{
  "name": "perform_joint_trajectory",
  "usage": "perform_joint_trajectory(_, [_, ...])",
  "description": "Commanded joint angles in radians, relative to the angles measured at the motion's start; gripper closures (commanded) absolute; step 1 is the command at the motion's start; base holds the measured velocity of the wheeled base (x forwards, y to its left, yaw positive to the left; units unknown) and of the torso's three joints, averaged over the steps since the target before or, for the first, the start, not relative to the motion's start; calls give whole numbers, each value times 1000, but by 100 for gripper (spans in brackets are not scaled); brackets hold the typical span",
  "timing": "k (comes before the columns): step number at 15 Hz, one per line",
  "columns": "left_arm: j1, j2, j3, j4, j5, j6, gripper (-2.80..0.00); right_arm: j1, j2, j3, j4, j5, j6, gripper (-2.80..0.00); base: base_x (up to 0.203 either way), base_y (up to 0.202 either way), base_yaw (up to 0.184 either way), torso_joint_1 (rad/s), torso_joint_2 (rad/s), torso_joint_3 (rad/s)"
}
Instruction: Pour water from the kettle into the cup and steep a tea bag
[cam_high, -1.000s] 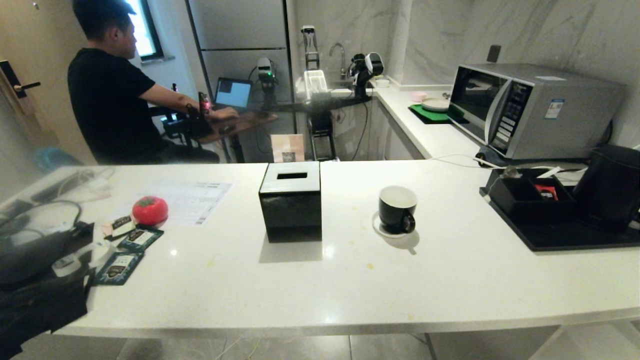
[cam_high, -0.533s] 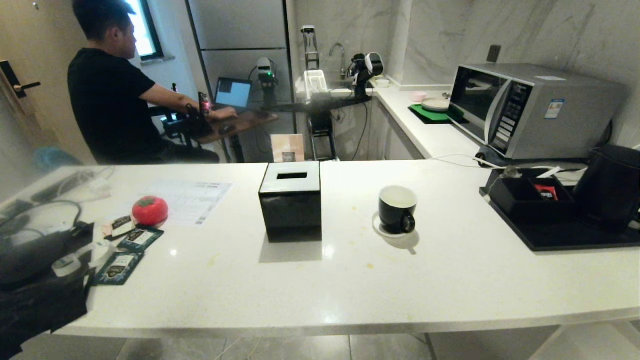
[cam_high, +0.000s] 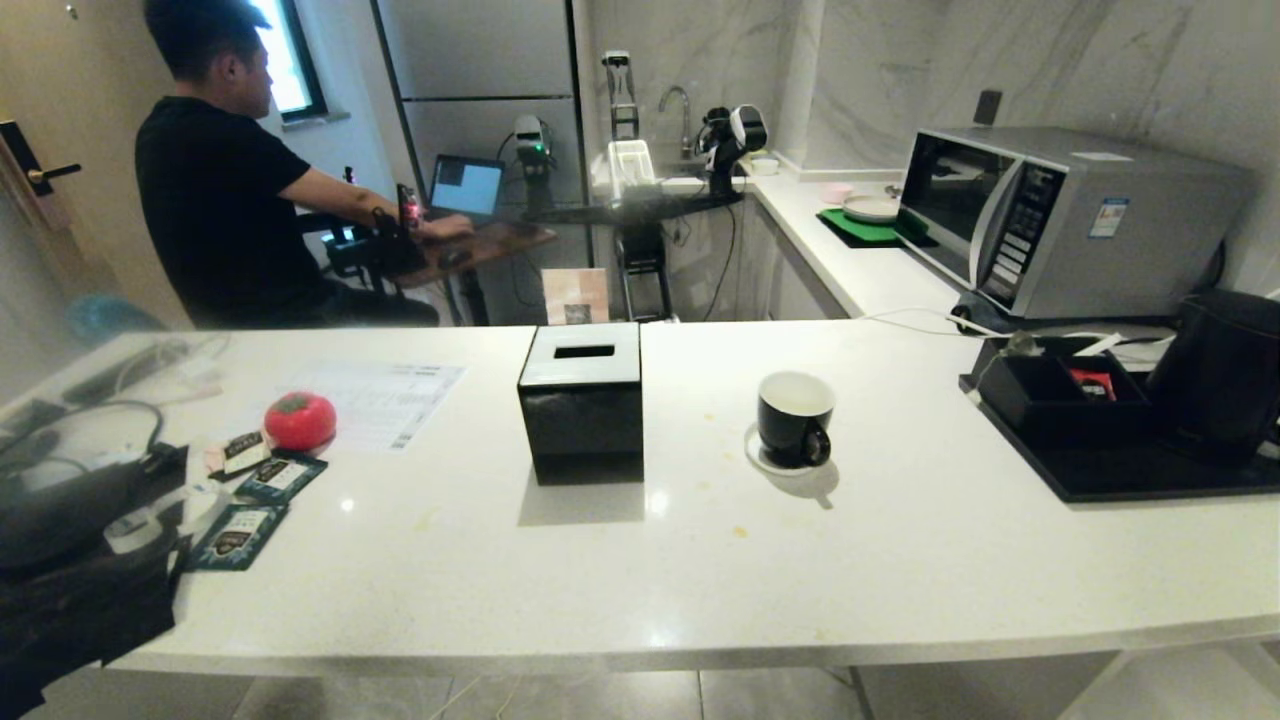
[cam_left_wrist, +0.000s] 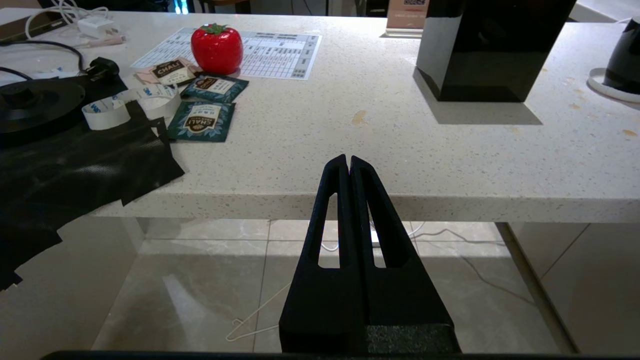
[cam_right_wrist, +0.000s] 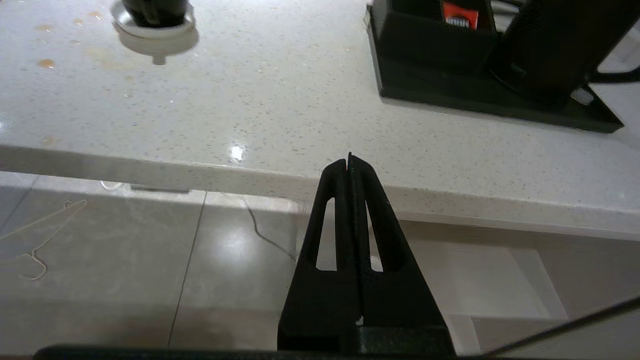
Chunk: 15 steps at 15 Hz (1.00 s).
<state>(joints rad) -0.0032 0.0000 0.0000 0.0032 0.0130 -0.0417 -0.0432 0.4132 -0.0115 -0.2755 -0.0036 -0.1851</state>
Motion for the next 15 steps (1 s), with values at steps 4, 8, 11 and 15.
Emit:
perform_joint_trajectory(4, [0,0,0,0,1,-1,0,-19,210,-92,-13,1,12,0,0,0,0,0,0,0])
perform_joint_trajectory(8, [0,0,0,0,1,0,0,-33,356,-180,-48,0,27,0,0,0,0,0,0,0])
perform_joint_trajectory(11, [0,0,0,0,1,-1,0,-88,481,-242,-119,-1,35,0,0,0,0,0,0,0])
perform_joint_trajectory(15, [0,0,0,0,1,-1,0,-113,633,-383,-129,-1,49,0,0,0,0,0,0,0])
